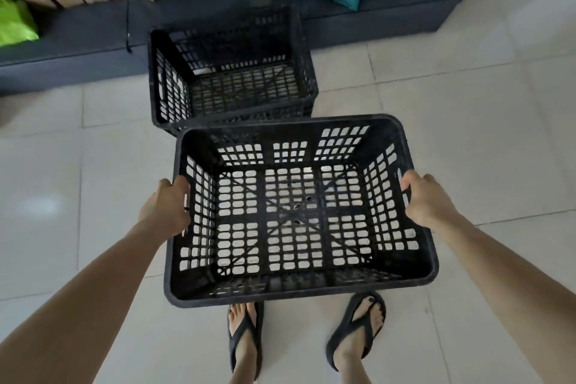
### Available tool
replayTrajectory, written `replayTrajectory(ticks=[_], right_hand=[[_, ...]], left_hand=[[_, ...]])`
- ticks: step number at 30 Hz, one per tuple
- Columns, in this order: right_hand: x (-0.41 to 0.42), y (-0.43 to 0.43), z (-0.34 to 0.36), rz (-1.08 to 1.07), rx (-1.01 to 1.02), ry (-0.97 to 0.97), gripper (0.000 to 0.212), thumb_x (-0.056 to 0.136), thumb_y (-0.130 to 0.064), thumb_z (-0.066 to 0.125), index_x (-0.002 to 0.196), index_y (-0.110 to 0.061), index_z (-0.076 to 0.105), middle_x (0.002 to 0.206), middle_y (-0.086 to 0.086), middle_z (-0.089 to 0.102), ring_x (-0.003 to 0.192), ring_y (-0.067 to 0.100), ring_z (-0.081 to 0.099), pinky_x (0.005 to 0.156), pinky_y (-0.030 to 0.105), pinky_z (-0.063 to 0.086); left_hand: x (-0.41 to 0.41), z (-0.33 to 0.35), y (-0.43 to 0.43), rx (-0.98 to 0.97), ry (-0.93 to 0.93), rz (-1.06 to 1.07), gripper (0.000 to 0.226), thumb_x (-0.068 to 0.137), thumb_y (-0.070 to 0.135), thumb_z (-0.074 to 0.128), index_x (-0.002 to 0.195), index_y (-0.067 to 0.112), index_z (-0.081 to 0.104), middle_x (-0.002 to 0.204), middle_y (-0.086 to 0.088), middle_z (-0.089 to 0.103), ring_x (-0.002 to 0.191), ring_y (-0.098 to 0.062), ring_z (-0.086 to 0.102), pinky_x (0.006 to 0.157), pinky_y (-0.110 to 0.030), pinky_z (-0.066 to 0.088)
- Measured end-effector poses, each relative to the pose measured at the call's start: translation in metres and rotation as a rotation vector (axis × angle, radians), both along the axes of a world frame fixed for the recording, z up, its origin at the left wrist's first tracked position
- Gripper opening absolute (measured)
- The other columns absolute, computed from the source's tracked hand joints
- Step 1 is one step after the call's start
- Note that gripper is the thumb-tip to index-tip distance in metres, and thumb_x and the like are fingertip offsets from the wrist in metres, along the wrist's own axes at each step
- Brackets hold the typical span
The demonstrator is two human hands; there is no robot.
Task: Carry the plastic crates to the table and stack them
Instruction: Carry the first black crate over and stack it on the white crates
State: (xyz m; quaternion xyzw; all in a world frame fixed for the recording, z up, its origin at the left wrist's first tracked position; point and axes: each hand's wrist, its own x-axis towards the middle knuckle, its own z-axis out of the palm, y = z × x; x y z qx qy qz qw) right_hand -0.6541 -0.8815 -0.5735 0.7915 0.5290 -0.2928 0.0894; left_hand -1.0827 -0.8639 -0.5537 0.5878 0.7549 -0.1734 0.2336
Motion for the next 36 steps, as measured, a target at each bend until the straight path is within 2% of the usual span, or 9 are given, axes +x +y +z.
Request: replayTrajectory(ticks=[3, 6, 9, 13, 17, 21, 25, 28, 36], right_hand=[[0.012, -0.01, 0.011, -0.002, -0.057, 0.004, 0.039, 0.078, 0.01, 0.054, 0.107, -0.015, 0.049, 0.102, 0.009, 0.049, 0.082, 0.025, 0.059, 0.072, 0.038, 0.055], [0.076, -0.006, 0.091, -0.042, 0.001, -0.013, 0.035, 0.079, 0.009, 0.054, 0.106, -0.013, 0.05, 0.101, 0.01, 0.05, 0.086, 0.027, 0.059, 0.079, 0.041, 0.055], [0.139, 0.004, 0.162, -0.043, 0.049, -0.028, 0.028, 0.081, 0.005, 0.051, 0.103, -0.012, 0.049, 0.097, 0.011, 0.049, 0.085, 0.031, 0.058, 0.074, 0.038, 0.052], [0.216, 0.018, 0.233, -0.056, 0.104, -0.079, 0.027, 0.08, 0.005, 0.052, 0.1, -0.011, 0.05, 0.078, 0.003, 0.041, 0.079, 0.029, 0.055, 0.068, 0.034, 0.048], [0.293, 0.039, 0.282, -0.052, 0.128, -0.156, 0.029, 0.08, 0.003, 0.052, 0.105, -0.01, 0.051, 0.082, 0.006, 0.048, 0.078, 0.026, 0.053, 0.067, 0.031, 0.045], [0.372, 0.066, 0.315, -0.02, 0.123, -0.192, 0.023, 0.078, 0.002, 0.048, 0.095, -0.014, 0.045, 0.089, 0.009, 0.055, 0.091, 0.03, 0.059, 0.071, 0.03, 0.043], [0.449, 0.105, 0.341, -0.045, 0.081, -0.226, 0.022, 0.079, -0.001, 0.048, 0.088, -0.02, 0.04, 0.094, 0.007, 0.06, 0.101, 0.026, 0.061, 0.077, 0.027, 0.044], [0.506, 0.138, 0.36, -0.11, 0.048, -0.249, 0.021, 0.079, -0.002, 0.048, 0.087, -0.02, 0.042, 0.107, 0.01, 0.065, 0.102, 0.024, 0.062, 0.076, 0.024, 0.045], [0.659, 0.233, 0.405, -0.173, 0.041, -0.262, 0.016, 0.081, -0.004, 0.049, 0.084, -0.019, 0.044, 0.112, 0.01, 0.065, 0.105, 0.025, 0.061, 0.078, 0.023, 0.045]], left_hand=[[0.02, 0.015, -0.001, -0.068, -0.004, -0.02, 0.045, 0.078, -0.002, 0.06, 0.119, 0.01, 0.048, 0.111, -0.016, 0.047, 0.088, -0.038, 0.061, 0.08, -0.046, 0.055], [0.078, 0.09, 0.019, -0.022, -0.022, -0.076, 0.042, 0.078, 0.003, 0.063, 0.118, 0.01, 0.049, 0.117, -0.016, 0.048, 0.099, -0.038, 0.06, 0.087, -0.046, 0.053], [0.137, 0.162, 0.044, 0.019, -0.049, -0.146, 0.04, 0.078, 0.004, 0.063, 0.116, 0.008, 0.05, 0.118, -0.018, 0.049, 0.103, -0.038, 0.058, 0.09, -0.047, 0.052], [0.212, 0.24, 0.075, 0.064, -0.065, -0.232, 0.039, 0.08, 0.009, 0.061, 0.117, 0.007, 0.05, 0.119, -0.019, 0.049, 0.106, -0.039, 0.058, 0.093, -0.046, 0.05], [0.287, 0.294, 0.111, 0.078, -0.061, -0.298, 0.04, 0.081, 0.008, 0.058, 0.119, 0.005, 0.048, 0.122, -0.019, 0.049, 0.11, -0.039, 0.057, 0.093, -0.045, 0.05], [0.364, 0.325, 0.156, 0.082, -0.063, -0.356, 0.04, 0.084, 0.008, 0.055, 0.123, 0.007, 0.047, 0.126, -0.019, 0.049, 0.115, -0.037, 0.055, 0.095, -0.041, 0.049], [0.446, 0.342, 0.211, 0.071, -0.068, -0.4, 0.041, 0.085, 0.002, 0.05, 0.126, 0.007, 0.046, 0.127, -0.017, 0.051, 0.115, -0.035, 0.056, 0.093, -0.04, 0.05], [0.509, 0.353, 0.256, 0.053, -0.09, -0.435, 0.037, 0.085, 0.003, 0.05, 0.122, 0.005, 0.047, 0.125, -0.018, 0.052, 0.113, -0.036, 0.057, 0.092, -0.042, 0.05], [0.677, 0.391, 0.37, 0.028, -0.097, -0.523, 0.04, 0.085, 0.008, 0.058, 0.123, 0.005, 0.047, 0.126, -0.018, 0.052, 0.116, -0.036, 0.055, 0.093, -0.041, 0.047]])
